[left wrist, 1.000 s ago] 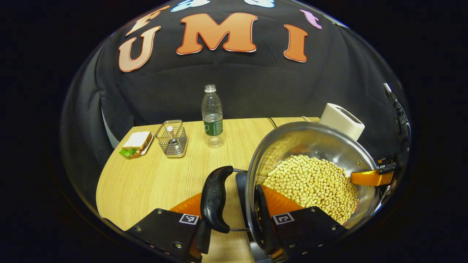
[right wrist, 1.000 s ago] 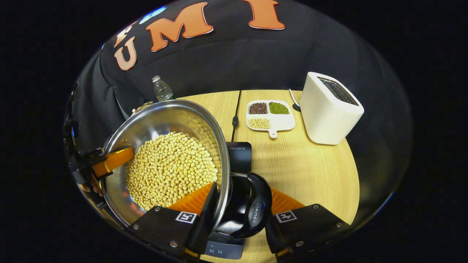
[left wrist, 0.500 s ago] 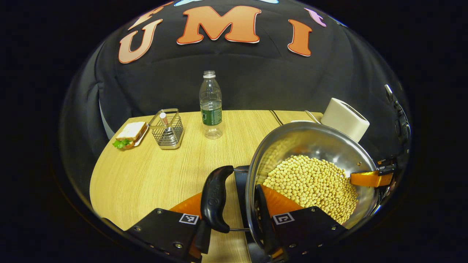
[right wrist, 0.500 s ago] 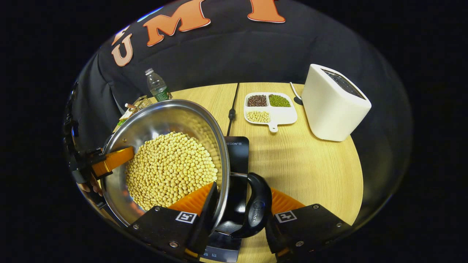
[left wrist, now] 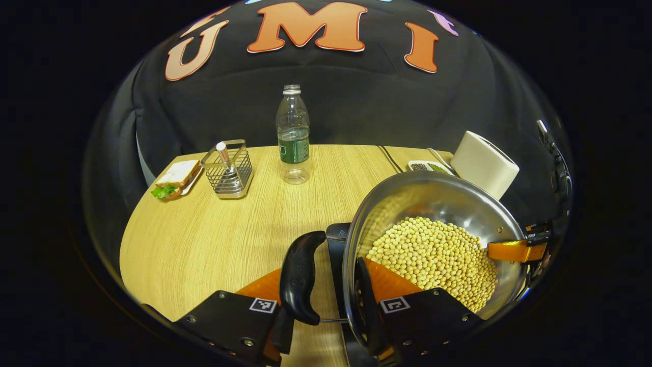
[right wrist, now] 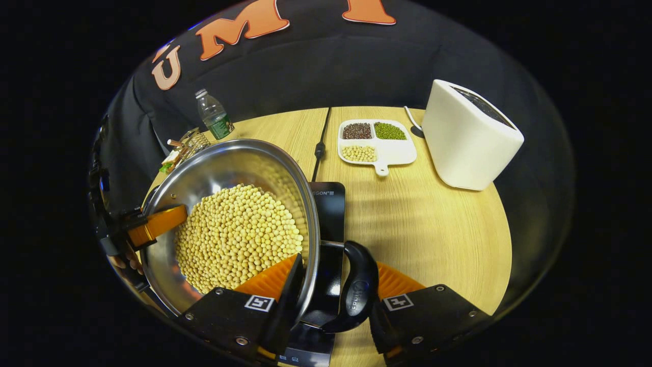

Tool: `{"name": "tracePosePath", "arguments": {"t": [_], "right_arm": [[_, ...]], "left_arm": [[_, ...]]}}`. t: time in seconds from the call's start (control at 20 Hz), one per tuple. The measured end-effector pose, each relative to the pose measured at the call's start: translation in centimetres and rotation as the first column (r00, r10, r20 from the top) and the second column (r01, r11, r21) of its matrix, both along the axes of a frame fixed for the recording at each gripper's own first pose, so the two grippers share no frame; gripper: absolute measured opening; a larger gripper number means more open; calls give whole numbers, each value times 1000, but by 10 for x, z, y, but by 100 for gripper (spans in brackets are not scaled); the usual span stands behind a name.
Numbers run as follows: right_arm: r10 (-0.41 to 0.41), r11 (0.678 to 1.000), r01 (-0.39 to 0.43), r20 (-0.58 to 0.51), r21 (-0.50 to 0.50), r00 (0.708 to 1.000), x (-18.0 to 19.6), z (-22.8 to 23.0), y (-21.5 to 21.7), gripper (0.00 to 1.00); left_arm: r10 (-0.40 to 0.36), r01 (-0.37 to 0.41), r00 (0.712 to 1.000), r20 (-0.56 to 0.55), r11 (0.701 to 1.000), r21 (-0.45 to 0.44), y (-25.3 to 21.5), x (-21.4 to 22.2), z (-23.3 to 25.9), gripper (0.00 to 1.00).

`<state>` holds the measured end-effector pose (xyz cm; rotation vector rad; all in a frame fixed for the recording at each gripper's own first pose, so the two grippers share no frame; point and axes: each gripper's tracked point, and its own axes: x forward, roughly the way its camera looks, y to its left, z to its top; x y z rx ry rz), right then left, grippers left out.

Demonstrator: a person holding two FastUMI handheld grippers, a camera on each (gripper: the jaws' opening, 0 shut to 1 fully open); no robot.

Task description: First push the handle of the pot to place it horizontally, then grasp the pot with both hands and set it on the induction cooktop.

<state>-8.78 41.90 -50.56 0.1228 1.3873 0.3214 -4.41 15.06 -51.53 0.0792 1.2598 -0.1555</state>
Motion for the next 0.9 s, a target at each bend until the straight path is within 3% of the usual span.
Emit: {"name": "tracePosePath", "arguments": {"t": [0.5, 0.65, 0.9], "right_arm": [[-9, 1000, 9, 29, 5, 1000, 1, -1, 2, 64], [0, 1000, 0, 55, 17, 998, 3, -2, 3, 68], [40, 999, -36, 145, -32, 989, 14, 3, -7, 76]], "left_arm": [[25, -24, 1000, 17, 999, -36, 1, -3, -2, 62], [29, -28, 999, 27, 998, -53, -1, -6, -1, 59], [3, -1, 998, 61, 999, -35, -1, -10, 1, 68]]}}
